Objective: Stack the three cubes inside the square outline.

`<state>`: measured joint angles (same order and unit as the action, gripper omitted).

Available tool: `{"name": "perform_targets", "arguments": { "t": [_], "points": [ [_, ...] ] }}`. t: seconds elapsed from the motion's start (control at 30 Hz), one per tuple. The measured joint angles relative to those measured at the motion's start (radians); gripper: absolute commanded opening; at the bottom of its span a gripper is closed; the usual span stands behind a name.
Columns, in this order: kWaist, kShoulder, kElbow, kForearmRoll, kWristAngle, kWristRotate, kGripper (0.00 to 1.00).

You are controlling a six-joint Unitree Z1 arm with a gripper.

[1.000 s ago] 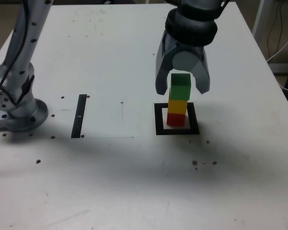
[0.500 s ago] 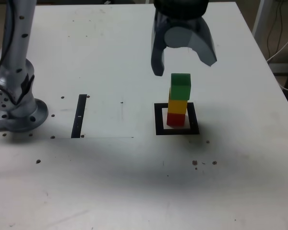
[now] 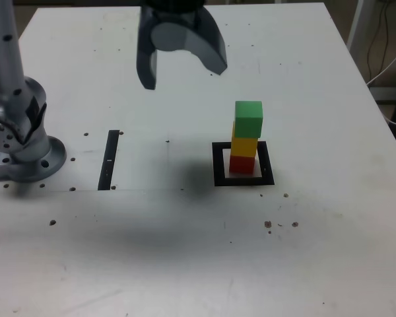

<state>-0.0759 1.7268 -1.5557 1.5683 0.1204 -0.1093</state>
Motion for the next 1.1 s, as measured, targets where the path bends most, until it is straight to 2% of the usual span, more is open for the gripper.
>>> {"name": "perform_targets", "arguments": {
  "t": [0.17, 0.5, 0.77, 1.1],
  "points": [
    [0.003, -0.08, 0.146, -0.028, 0.006, -0.018, 1.0],
    [0.003, -0.192, 0.386, -0.17, -0.023, -0.04, 1.0],
    [0.003, -0.232, 0.553, -0.3, -0.049, -0.05, 1.0],
    [0.003, -0.256, 0.693, -0.403, -0.071, -0.055, 1.0]
  ]
}}
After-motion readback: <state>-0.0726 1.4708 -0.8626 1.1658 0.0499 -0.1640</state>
